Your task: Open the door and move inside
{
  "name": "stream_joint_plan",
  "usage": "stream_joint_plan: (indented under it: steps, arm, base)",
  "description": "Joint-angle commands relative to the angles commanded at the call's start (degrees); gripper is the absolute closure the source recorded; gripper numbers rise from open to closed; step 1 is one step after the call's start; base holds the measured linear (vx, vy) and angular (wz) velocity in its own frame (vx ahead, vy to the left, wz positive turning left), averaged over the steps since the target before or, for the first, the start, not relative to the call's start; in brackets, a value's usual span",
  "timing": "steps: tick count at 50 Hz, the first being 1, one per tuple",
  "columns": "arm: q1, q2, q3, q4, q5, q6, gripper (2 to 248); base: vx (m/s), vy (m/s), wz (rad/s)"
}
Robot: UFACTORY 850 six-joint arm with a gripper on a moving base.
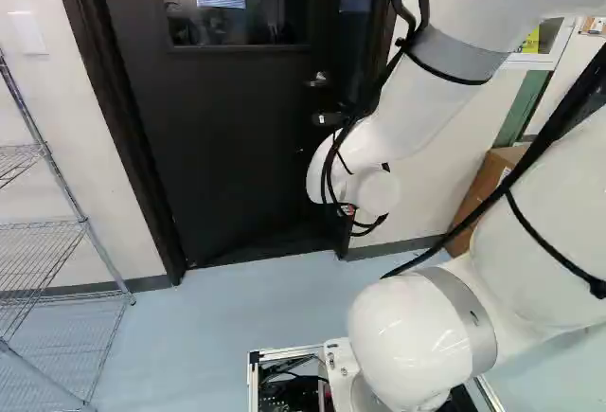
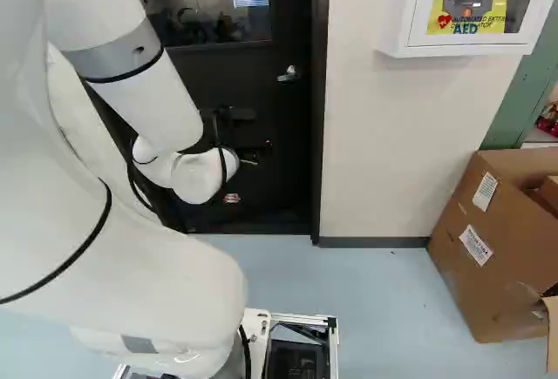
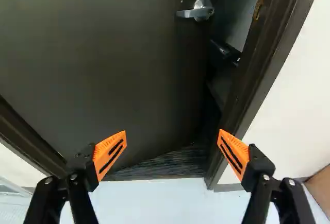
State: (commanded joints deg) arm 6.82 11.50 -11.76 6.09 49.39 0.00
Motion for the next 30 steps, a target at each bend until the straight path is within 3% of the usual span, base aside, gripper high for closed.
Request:
stream_joint_plan:
  steps: [30]
  arm:
    - [0.0, 0.0, 0.0, 0.0, 0.0, 0.0, 3]
  base:
    - [0.025, 0.0, -0.007]
